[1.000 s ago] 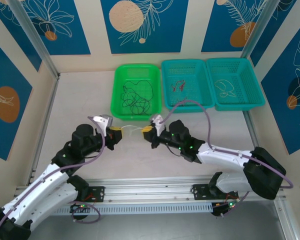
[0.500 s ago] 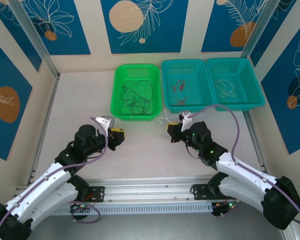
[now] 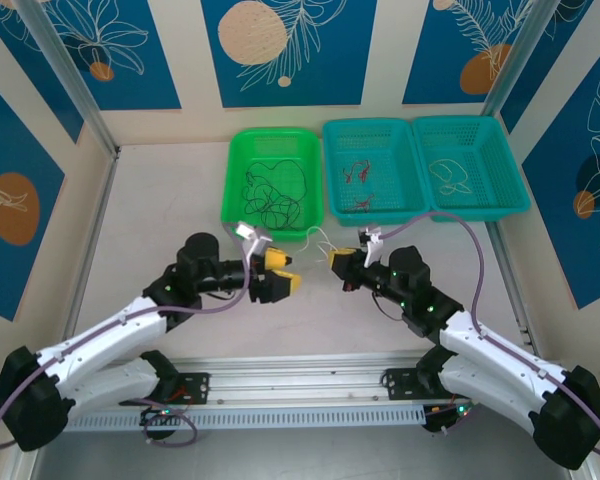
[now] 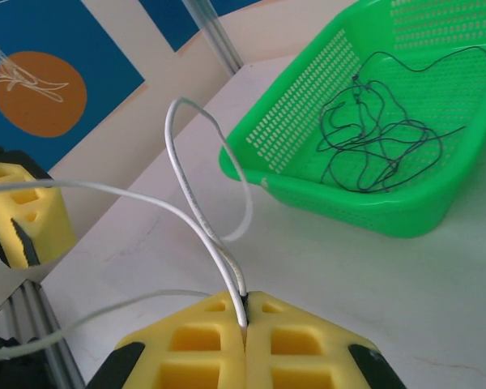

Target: Untangle the cables

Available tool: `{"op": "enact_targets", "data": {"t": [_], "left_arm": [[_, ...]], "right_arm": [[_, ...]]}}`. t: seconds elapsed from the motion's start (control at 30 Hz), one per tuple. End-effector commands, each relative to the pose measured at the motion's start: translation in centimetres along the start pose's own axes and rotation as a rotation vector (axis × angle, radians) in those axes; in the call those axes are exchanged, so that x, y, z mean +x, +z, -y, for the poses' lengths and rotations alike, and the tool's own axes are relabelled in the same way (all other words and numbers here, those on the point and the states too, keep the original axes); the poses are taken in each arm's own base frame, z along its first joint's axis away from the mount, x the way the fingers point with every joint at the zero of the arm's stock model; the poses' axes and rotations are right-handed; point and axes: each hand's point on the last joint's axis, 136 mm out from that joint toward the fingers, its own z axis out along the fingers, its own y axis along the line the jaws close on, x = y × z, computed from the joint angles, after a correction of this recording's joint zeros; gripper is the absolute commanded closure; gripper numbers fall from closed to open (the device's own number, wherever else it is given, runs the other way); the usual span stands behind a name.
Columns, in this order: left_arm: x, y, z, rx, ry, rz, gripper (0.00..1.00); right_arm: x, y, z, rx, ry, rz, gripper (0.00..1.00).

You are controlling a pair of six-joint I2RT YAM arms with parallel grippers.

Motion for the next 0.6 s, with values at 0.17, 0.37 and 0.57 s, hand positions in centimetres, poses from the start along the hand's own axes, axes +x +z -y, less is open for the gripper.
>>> {"op": "enact_targets", "data": {"t": [0.17, 0.37, 0.57], "left_arm": [[-1.2, 3.8, -1.9, -0.121, 0.095, 0.003, 0.25], [-1.0, 5.0, -2.0, -0.088, 0.065, 0.017, 0.36], [1.2, 5.7, -2.0, -0.060, 0.045, -0.041, 0.98]], "right_arm": [[-0.8, 0.0, -2.7, -0.077, 0.009, 0.000, 1.00], [1.3, 0.1, -3.7, -0.102, 0.017, -0.060, 1.00], [2.5, 0.6, -2.0, -0.014, 0.056, -0.061, 1.00]]}}
